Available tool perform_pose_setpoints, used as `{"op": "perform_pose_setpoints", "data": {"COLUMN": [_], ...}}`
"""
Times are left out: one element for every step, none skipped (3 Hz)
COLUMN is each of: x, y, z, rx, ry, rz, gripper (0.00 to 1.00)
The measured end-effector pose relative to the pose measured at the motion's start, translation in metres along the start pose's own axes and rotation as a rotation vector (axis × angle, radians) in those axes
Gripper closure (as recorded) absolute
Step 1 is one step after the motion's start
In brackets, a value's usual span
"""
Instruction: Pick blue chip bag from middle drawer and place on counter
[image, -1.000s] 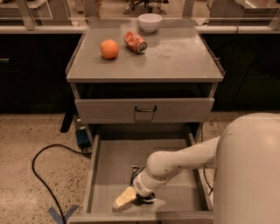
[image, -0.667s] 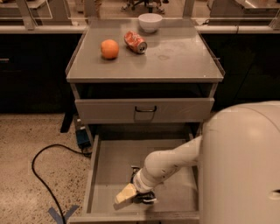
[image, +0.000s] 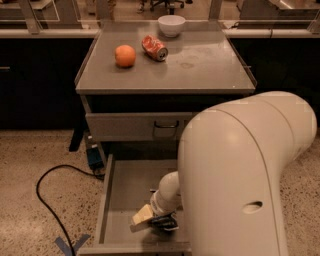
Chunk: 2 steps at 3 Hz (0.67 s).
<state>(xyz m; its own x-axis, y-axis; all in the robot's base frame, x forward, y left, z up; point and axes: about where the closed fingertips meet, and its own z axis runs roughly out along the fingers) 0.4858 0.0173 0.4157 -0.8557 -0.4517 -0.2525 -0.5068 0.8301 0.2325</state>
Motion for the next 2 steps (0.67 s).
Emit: {"op": "perform_pose_setpoints", "data": {"x": [0.016, 0.024], "y": [0.009, -0.005], "z": [0.041, 0.057], "rx": [-0.108, -0.216], "ry": [0.091, 0.114], "rz": [0.034, 0.113], "gripper": [0.0, 0.0]}}
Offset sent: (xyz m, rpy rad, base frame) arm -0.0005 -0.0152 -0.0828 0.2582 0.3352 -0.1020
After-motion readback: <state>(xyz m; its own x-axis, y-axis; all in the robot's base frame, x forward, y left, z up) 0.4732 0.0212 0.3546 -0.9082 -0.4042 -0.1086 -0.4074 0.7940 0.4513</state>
